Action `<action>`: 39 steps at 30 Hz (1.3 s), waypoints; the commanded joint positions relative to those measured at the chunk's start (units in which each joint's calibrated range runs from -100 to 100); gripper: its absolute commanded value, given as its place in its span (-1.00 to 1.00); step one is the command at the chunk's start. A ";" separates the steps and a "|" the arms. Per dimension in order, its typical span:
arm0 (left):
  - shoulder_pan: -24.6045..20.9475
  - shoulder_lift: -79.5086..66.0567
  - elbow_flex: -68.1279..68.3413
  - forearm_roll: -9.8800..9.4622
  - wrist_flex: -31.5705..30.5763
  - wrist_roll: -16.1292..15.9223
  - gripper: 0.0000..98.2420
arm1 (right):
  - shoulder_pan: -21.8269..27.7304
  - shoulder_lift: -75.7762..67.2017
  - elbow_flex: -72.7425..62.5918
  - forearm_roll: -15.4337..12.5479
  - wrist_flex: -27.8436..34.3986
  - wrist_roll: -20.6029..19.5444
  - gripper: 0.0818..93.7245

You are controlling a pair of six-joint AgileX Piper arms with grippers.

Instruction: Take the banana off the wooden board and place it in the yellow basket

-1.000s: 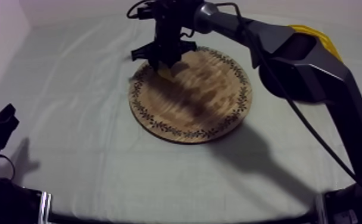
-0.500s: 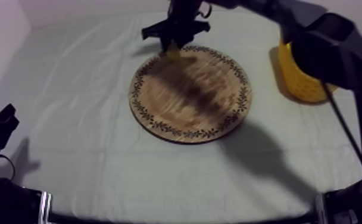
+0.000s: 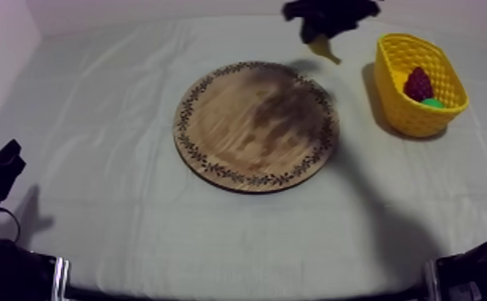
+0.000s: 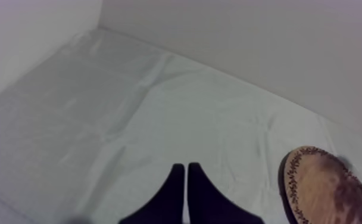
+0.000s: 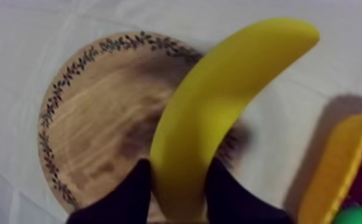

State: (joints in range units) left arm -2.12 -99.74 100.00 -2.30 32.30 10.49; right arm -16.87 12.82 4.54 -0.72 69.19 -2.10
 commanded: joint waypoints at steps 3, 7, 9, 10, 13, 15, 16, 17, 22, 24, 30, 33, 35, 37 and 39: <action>-0.02 0.00 0.00 -0.02 0.03 -0.01 -1.00 | 4.58 -18.25 19.08 -0.26 0.04 3.73 -0.70; -0.02 0.00 0.00 -0.02 0.03 -0.01 -1.00 | 9.18 -24.20 25.35 -0.94 0.63 6.74 -0.70; -0.02 0.00 0.00 -0.02 0.03 -0.01 -1.00 | 11.77 -25.99 28.05 -1.57 0.73 8.38 -0.70; -0.02 0.00 0.00 -0.02 0.03 -0.01 -1.00 | 12.93 -26.57 29.36 -1.78 0.61 9.04 -0.70; -0.02 0.00 0.00 -0.02 0.03 -0.01 -1.00 | 15.82 -27.41 32.40 -2.29 -0.34 10.59 -0.69; -0.02 0.00 0.00 -0.02 0.03 -0.01 -1.00 | 17.24 -27.43 33.43 -2.58 -0.96 11.32 -0.69; -0.02 0.00 0.00 -0.02 0.03 -0.01 -1.00 | 17.84 -27.35 33.73 -2.71 -1.18 11.62 -0.69; -0.02 0.00 0.00 -0.02 0.03 -0.01 -1.00 | 18.35 -27.22 33.94 -2.86 -1.38 11.91 -0.69; -0.02 0.00 0.00 -0.02 0.03 -0.01 -1.00 | 19.68 -25.46 33.30 -3.09 -2.84 12.41 -0.69; -0.02 0.00 0.00 -0.02 0.03 -0.01 -1.00 | 19.77 -24.13 32.22 -2.84 -3.40 12.10 -0.68; -0.02 0.00 0.00 -0.02 0.03 -0.01 -1.00 | 19.50 -18.32 29.09 -2.39 -4.67 11.24 -0.64; -0.02 0.00 0.00 -0.02 0.03 -0.01 -1.00 | 19.33 -14.99 28.42 -2.34 -5.95 10.76 -0.63; -0.02 0.00 0.00 -0.02 0.03 -0.01 -1.00 | 19.46 -13.37 28.13 -2.41 -7.45 10.52 -0.60; -0.02 0.00 0.00 -0.02 0.03 -0.01 -1.00 | 19.89 -12.48 27.91 -2.53 -8.90 10.33 -0.57; -0.02 0.00 0.00 -0.02 0.03 -0.01 -1.00 | 20.48 -12.07 27.68 -2.50 -9.97 9.72 -0.47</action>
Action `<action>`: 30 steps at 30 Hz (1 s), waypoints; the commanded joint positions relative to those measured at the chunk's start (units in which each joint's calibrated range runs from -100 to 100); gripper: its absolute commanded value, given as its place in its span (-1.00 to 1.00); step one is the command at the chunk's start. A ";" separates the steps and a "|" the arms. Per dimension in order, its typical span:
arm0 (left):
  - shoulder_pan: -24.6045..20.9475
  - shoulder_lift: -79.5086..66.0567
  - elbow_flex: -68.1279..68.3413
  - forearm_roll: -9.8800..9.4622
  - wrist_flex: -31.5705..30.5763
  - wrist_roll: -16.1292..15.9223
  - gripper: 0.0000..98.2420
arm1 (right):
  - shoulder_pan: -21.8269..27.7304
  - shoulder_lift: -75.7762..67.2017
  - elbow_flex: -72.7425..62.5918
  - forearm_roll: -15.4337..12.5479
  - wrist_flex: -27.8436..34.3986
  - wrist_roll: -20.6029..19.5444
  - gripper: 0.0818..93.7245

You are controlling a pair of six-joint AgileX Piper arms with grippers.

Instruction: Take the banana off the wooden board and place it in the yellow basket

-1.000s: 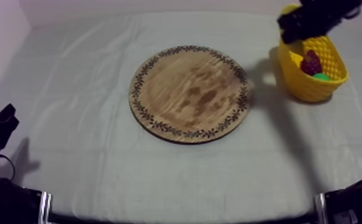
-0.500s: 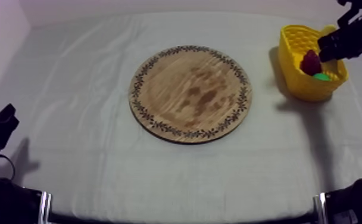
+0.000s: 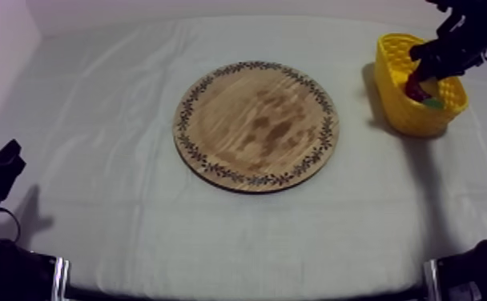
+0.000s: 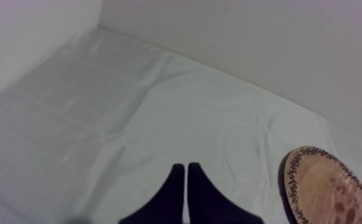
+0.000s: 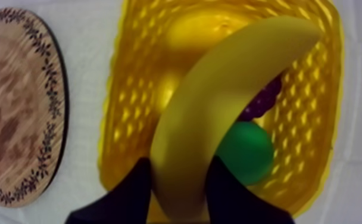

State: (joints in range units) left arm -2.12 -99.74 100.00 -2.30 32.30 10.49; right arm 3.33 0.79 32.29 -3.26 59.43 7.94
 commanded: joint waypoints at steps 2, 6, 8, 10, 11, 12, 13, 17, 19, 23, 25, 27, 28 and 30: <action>-0.02 0.00 0.00 -0.02 0.03 -0.01 -1.00 | 0.75 0.04 -0.20 0.23 -1.47 -0.90 -0.39; -0.02 0.00 0.00 -0.02 0.03 -0.01 -1.00 | 0.81 -0.03 -0.30 1.31 -2.68 -1.96 -0.27; -0.02 0.00 0.00 -0.02 0.03 -0.01 -1.00 | 0.65 -0.16 -0.32 1.67 -2.83 -2.31 -0.24; -0.02 0.00 0.00 -0.02 0.03 -0.01 -1.00 | 0.55 -0.41 -0.36 1.85 -2.74 -2.48 -0.19; -0.02 0.00 0.00 -0.02 0.03 -0.01 -1.00 | 0.51 -0.57 -0.38 1.93 -2.69 -2.53 -0.18; -0.02 0.00 0.00 -0.02 0.03 -0.01 -1.00 | 0.49 -0.74 -0.40 1.99 -2.66 -2.55 -0.17; -0.02 0.00 0.00 -0.02 0.03 -0.01 -1.00 | 0.47 -0.93 -0.41 2.01 -2.64 -2.50 -0.17; -0.02 0.00 0.00 -0.02 0.03 -0.01 -1.00 | 0.46 -1.86 -0.03 2.21 -3.20 -2.65 -0.17; -0.02 0.00 0.00 -0.02 0.03 -0.01 -1.00 | 0.75 -2.75 0.76 1.80 -4.33 -2.28 -0.22; -0.02 0.00 0.00 -0.02 0.03 -0.01 -1.00 | 1.54 -6.05 3.55 0.48 -6.71 -0.94 -0.42; -0.02 0.00 0.00 -0.02 0.03 -0.01 -1.00 | 1.69 -8.35 5.27 0.22 -7.28 -0.97 -0.68; -0.02 0.00 0.00 -0.02 0.03 -0.01 -1.00 | 1.69 -10.97 7.24 -0.13 -7.45 -0.99 -0.84; -0.02 0.00 0.00 -0.02 0.03 -0.01 -1.00 | 1.67 -12.40 8.34 -0.29 -7.54 -1.03 -0.88; -0.02 0.00 0.00 -0.02 0.03 -0.01 -1.00 | 1.66 -15.47 10.63 -0.74 -7.68 -0.80 -0.94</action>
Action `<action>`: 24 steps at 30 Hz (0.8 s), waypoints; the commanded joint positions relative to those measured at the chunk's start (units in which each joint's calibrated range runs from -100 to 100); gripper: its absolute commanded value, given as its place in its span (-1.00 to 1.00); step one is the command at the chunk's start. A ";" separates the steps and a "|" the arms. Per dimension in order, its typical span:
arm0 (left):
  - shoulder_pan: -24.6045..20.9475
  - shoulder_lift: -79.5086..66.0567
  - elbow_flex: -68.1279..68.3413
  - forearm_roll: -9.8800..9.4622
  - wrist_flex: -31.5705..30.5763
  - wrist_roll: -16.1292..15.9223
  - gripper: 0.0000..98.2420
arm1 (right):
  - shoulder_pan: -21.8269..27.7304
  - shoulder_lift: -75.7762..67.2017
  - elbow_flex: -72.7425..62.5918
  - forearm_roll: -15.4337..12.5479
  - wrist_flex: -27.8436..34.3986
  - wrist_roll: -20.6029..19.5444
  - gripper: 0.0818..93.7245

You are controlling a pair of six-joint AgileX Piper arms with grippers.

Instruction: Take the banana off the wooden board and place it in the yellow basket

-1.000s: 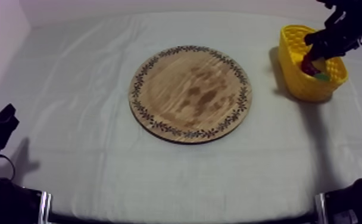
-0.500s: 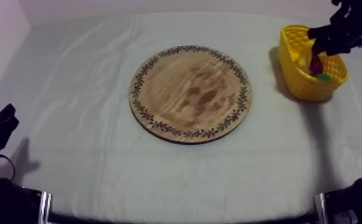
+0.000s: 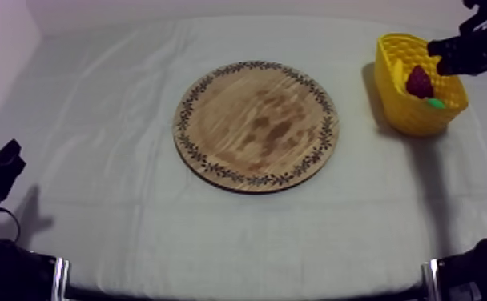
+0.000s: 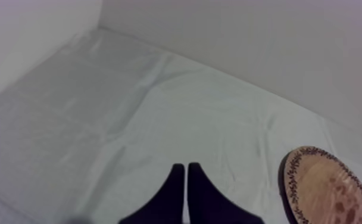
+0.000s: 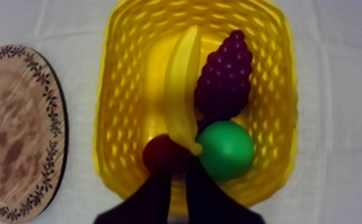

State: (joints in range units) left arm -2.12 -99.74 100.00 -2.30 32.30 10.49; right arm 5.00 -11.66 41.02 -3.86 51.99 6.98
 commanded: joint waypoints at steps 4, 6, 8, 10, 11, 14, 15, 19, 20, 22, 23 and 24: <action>-0.02 0.00 0.00 -0.02 0.03 -0.01 -1.00 | 0.11 -9.73 6.16 -1.10 -0.25 1.16 -0.97; -0.02 0.00 0.00 -0.02 0.03 -0.01 -1.00 | 0.16 -13.07 7.93 -1.38 -0.19 1.50 -0.98; -0.02 0.00 0.00 -0.02 0.03 -0.01 -1.00 | 0.12 -16.19 9.57 -1.45 -0.38 1.67 -0.98; -0.02 0.00 0.00 -0.02 0.03 -0.01 -1.00 | 0.01 -19.02 11.22 -1.47 -0.84 1.72 -0.98; -0.02 0.00 0.00 -0.02 0.03 -0.01 -1.00 | -0.07 -20.33 12.01 -1.48 -1.06 1.72 -0.99; -0.02 0.00 0.00 -0.02 0.03 -0.01 -1.00 | -0.59 -24.14 14.07 -1.22 -1.45 1.57 -0.99; -0.02 0.00 0.00 -0.02 0.03 -0.01 -1.00 | -0.78 -25.39 14.64 -1.07 -1.52 1.44 -0.99; -0.02 0.00 0.00 -0.02 0.03 -0.01 -1.00 | -1.57 -30.67 16.54 -0.01 -1.33 0.51 -0.99; -0.02 0.00 0.00 -0.02 0.03 -0.01 -1.00 | -1.72 -32.06 17.20 0.41 -1.46 0.16 -0.99; -0.02 0.00 0.00 -0.02 0.03 -0.01 -1.00 | -1.91 -35.04 18.99 1.28 -2.09 -0.52 -0.99; -0.02 0.00 0.00 -0.02 0.03 -0.01 -1.00 | -1.96 -36.67 20.15 1.77 -2.62 -0.88 -0.99; -0.02 0.00 0.00 -0.02 0.03 -0.01 -1.00 | -1.98 -38.29 21.39 2.20 -3.20 -1.18 -0.99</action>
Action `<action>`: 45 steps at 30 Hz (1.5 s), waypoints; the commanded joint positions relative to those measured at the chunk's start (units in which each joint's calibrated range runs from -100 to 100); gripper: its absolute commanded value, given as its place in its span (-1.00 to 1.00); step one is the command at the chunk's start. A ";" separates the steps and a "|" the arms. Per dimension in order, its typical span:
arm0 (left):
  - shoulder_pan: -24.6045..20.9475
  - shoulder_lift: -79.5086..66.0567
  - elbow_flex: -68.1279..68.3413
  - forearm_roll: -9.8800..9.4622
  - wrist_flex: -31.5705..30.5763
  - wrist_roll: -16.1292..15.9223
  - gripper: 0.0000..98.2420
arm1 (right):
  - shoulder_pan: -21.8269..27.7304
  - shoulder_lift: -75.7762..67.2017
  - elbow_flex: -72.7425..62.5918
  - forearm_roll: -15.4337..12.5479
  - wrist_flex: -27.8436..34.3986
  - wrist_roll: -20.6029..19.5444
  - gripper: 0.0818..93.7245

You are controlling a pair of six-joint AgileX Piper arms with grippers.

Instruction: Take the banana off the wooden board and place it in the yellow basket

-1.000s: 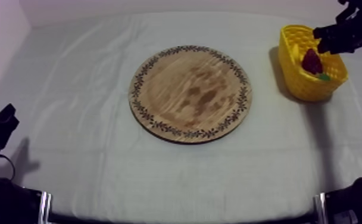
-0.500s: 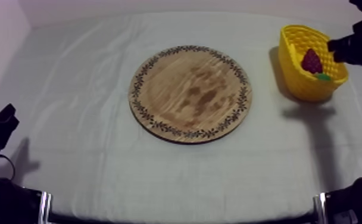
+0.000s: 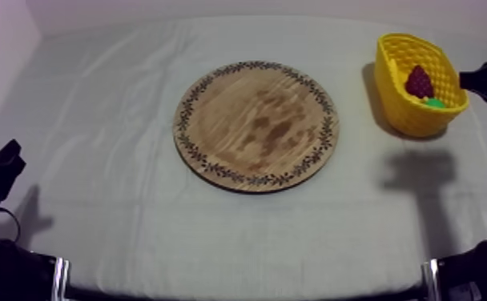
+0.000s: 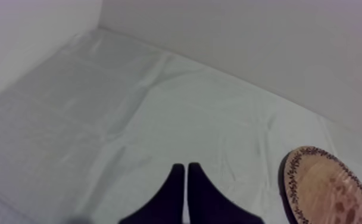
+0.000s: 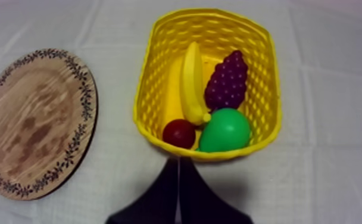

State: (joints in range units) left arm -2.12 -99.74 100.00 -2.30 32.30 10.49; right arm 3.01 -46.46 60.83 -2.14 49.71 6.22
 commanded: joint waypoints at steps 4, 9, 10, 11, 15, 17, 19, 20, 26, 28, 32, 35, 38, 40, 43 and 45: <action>-0.02 0.00 0.00 -0.02 0.03 -0.01 -1.00 | 0.35 -10.00 7.29 1.14 -3.59 -0.71 -0.99; -0.02 0.00 0.00 -0.02 0.03 -0.01 -1.00 | -0.13 -18.84 15.46 0.81 -5.94 -0.13 -0.99; -0.02 0.00 0.00 -0.02 0.03 -0.01 -1.00 | -0.39 -20.85 16.97 0.77 -6.03 -0.06 -0.99; -0.02 0.00 0.00 -0.02 0.03 -0.01 -1.00 | -0.72 -22.91 18.39 0.81 -6.00 -0.07 -0.99; -0.02 0.00 0.00 -0.02 0.03 -0.01 -1.00 | -2.38 -31.40 23.24 1.01 -5.23 -0.12 -0.99; -0.02 0.00 0.00 -0.02 0.03 -0.01 -1.00 | -3.22 -35.39 25.40 0.92 -4.63 0.00 -0.99; -0.02 0.00 0.00 -0.02 0.03 -0.01 -1.00 | -3.76 -38.98 27.24 0.58 -3.63 0.24 -0.99; -0.02 0.00 0.00 -0.02 0.03 -0.01 -1.00 | -3.95 -40.67 28.08 0.37 -3.06 0.39 -0.99; -0.02 0.00 0.00 -0.02 0.03 -0.01 -1.00 | -4.80 -48.06 33.16 -0.65 -0.59 0.40 -0.99; -0.02 0.00 0.00 -0.02 0.03 -0.01 -1.00 | -4.54 -48.69 34.29 -1.12 -0.93 0.18 -0.99; -0.02 0.00 0.00 -0.02 0.03 -0.01 -1.00 | -4.08 -49.15 35.67 -1.20 -2.35 -1.30 -0.99; -0.02 0.00 0.00 -0.02 0.03 -0.01 -1.00 | -3.98 -49.24 36.03 -0.84 -2.80 -2.21 -0.99; -0.02 0.00 0.00 -0.02 0.03 -0.01 -1.00 | -3.95 -49.28 36.56 0.10 -3.94 -3.12 -0.99; -0.02 0.00 0.00 -0.02 0.03 -0.01 -1.00 | -3.94 -49.28 36.95 0.54 -4.98 -3.07 -0.99; -0.02 0.00 0.00 -0.02 0.03 -0.01 -1.00 | -3.93 -49.29 38.07 0.90 -8.82 -1.51 -0.99; -0.02 0.00 0.00 -0.02 0.03 -0.01 -1.00 | -3.97 -49.29 38.52 0.97 -10.80 0.30 -0.99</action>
State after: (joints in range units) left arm -2.12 -99.74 100.00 -2.30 32.30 10.49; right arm -0.91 -95.69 99.37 -1.28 40.97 4.93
